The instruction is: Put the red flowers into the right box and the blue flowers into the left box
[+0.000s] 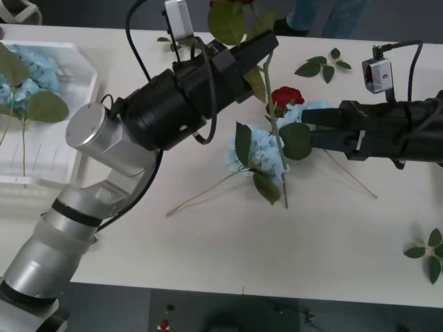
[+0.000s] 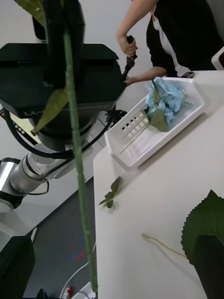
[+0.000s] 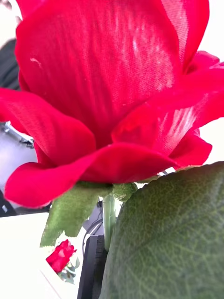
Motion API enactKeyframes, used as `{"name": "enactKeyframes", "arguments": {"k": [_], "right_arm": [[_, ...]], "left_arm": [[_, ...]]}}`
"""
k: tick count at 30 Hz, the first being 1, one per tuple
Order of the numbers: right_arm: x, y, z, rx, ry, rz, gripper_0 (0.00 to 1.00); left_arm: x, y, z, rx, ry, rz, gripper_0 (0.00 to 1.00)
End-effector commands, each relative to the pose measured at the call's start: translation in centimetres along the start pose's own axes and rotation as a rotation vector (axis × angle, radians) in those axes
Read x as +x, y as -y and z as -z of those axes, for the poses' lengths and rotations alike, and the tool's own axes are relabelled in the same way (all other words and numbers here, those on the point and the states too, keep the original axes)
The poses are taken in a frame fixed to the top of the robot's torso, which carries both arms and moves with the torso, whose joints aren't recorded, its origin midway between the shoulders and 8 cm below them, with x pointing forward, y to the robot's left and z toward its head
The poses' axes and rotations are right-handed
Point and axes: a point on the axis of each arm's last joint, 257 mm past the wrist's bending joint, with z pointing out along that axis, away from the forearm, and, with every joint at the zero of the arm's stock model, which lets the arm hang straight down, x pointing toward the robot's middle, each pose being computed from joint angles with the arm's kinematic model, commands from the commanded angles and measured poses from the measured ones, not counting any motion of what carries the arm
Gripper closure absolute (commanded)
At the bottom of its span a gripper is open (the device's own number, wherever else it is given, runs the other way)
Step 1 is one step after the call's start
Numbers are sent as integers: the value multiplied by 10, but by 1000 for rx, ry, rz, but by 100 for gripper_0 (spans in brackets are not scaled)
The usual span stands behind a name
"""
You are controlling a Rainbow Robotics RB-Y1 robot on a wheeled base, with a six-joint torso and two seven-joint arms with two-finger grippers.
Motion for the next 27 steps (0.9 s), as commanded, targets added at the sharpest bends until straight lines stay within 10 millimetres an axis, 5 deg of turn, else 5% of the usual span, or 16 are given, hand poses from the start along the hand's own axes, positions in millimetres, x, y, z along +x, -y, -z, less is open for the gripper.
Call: {"name": "enactKeyframes", "arguments": {"k": [1, 7, 23, 24, 25, 26, 27], "right_arm": [[-27, -19, -9, -47, 12, 73, 0], [-28, -28, -23, -72, 31, 76, 0], [-22, -4, -59, 6, 73, 96, 2], [-21, -3, -61, 8, 74, 94, 56], [-21, -3, -61, 10, 73, 95, 82], [-21, -1, -62, 14, 75, 93, 100], [-22, -1, -62, 15, 77, 92, 100]], "left_arm": [[-2, 18, -26, 58, -4, -12, 100], [5, 12, -38, 51, -12, -10, 100], [6, 12, -42, 51, -9, -4, 100], [5, 12, -42, 52, -10, -5, 100], [6, 11, -41, 50, -11, -5, 100], [5, 11, -41, 48, -10, -6, 100], [5, 11, -41, 48, -10, -6, 100]]}}
